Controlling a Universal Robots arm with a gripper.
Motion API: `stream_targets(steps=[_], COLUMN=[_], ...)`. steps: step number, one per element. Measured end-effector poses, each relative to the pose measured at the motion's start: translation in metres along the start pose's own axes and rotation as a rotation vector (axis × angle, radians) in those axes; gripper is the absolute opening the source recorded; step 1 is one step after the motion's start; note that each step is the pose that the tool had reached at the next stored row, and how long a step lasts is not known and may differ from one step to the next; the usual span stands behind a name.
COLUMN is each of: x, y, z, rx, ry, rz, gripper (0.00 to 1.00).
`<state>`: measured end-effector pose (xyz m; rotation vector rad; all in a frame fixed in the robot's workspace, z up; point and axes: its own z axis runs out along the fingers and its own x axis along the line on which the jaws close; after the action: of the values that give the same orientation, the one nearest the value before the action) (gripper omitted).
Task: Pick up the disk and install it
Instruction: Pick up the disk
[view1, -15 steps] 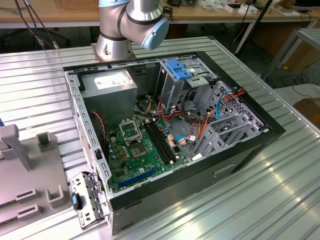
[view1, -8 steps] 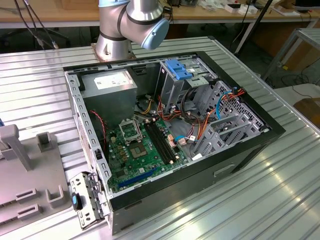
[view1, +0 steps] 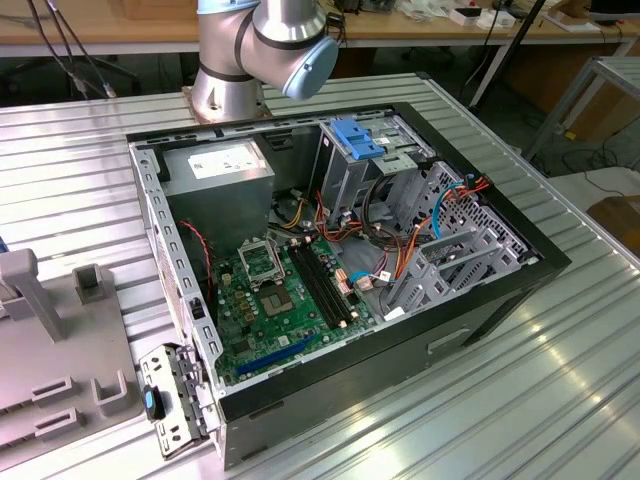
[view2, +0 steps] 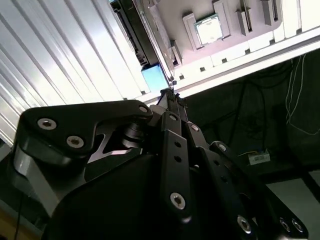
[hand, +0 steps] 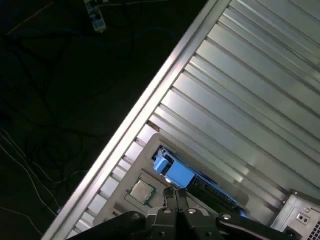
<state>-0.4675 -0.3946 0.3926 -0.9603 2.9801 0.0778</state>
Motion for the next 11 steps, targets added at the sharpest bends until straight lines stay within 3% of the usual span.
stream_targets(steps=[4,11], x=[0.0000,0.0000], y=[0.0000,0.0000], z=[0.0000,0.0000], rx=[-0.0032,-0.0066], ry=[0.0058,0.0120], rz=[-0.131,-0.271], gripper=[0.11,0.11])
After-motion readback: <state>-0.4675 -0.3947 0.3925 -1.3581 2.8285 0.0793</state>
